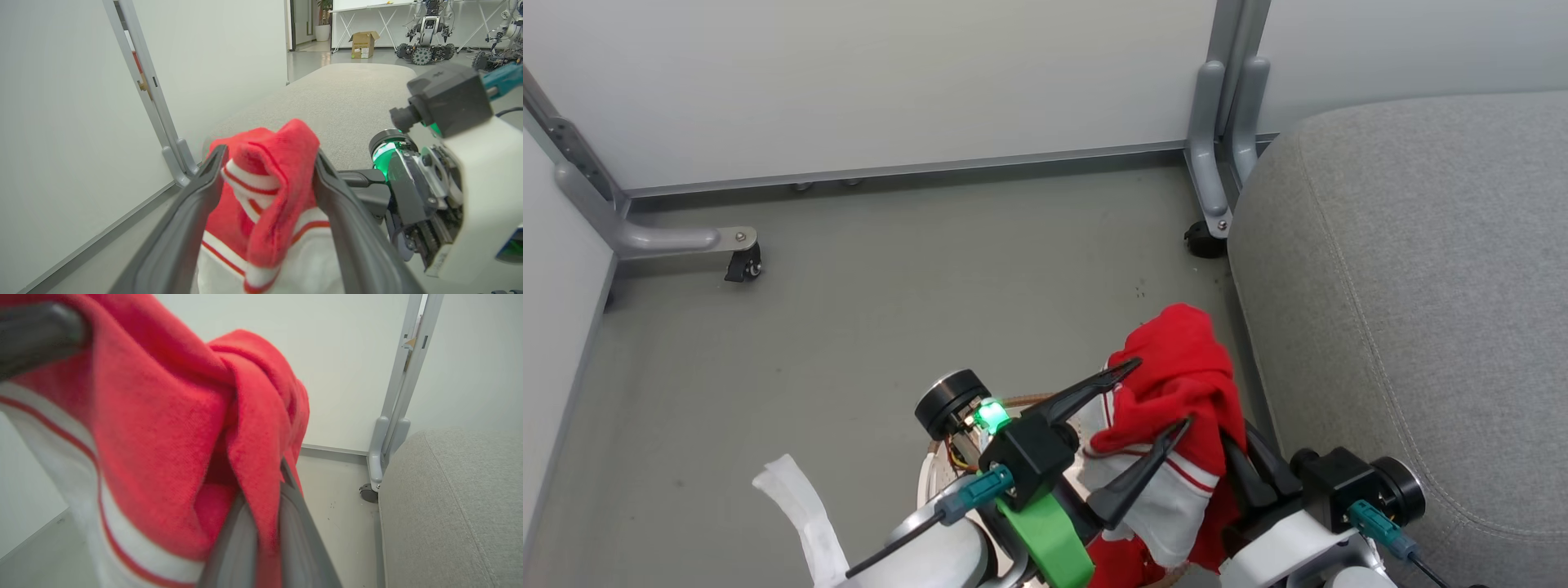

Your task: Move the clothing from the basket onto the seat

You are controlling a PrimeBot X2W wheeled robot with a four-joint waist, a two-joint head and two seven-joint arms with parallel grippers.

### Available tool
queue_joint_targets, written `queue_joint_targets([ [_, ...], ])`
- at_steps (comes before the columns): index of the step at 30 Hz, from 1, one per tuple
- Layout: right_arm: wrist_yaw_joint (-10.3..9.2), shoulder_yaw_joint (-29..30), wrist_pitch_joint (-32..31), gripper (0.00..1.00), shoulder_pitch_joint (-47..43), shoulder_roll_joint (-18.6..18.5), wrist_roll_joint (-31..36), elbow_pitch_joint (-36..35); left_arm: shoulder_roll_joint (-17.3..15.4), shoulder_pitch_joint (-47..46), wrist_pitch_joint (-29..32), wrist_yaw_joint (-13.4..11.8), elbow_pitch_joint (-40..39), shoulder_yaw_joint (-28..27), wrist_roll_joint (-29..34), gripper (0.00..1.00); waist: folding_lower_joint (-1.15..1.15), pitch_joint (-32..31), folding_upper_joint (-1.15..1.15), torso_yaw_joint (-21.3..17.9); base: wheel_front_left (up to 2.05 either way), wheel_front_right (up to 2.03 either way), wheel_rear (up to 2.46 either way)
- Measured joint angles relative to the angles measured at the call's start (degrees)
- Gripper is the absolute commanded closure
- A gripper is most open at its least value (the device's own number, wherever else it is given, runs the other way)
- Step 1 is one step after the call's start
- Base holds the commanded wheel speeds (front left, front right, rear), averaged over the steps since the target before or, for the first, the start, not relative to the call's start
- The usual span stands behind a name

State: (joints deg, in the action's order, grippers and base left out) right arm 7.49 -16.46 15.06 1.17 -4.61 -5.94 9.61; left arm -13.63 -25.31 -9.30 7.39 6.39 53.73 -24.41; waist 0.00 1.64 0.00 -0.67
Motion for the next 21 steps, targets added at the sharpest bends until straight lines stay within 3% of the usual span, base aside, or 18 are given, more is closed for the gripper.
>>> queue_joint_targets([
  [21,0.01,0.2,0.0,1.00,-0.1,0.1,-0.1,0.5,-0.7,0.0,0.4,-0.2,-0.5,0.5,-1.1,0.00,0.00,0.1,0.00,-0.6,0.00,0.00,0.00],
])
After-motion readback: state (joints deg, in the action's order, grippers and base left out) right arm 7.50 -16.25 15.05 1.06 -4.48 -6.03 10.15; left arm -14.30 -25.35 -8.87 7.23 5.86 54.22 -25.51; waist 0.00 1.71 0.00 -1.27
